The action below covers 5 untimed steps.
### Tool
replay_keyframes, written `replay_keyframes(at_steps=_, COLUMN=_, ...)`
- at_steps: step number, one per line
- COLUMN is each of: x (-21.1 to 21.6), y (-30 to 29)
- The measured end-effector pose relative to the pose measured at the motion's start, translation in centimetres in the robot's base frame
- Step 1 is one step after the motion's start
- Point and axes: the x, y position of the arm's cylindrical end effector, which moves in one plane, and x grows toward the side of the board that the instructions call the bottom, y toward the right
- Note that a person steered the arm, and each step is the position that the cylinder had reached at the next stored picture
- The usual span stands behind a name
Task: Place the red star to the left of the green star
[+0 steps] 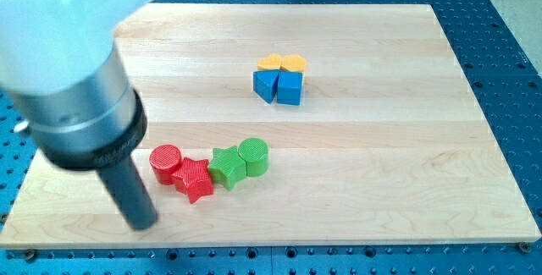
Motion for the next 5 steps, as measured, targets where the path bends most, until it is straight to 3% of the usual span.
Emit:
replay_keyframes(at_steps=2, x=-1.7, y=5.5)
replay_keyframes(at_steps=4, x=-6.1, y=2.2)
replay_keyframes(at_steps=5, x=-4.5, y=2.3)
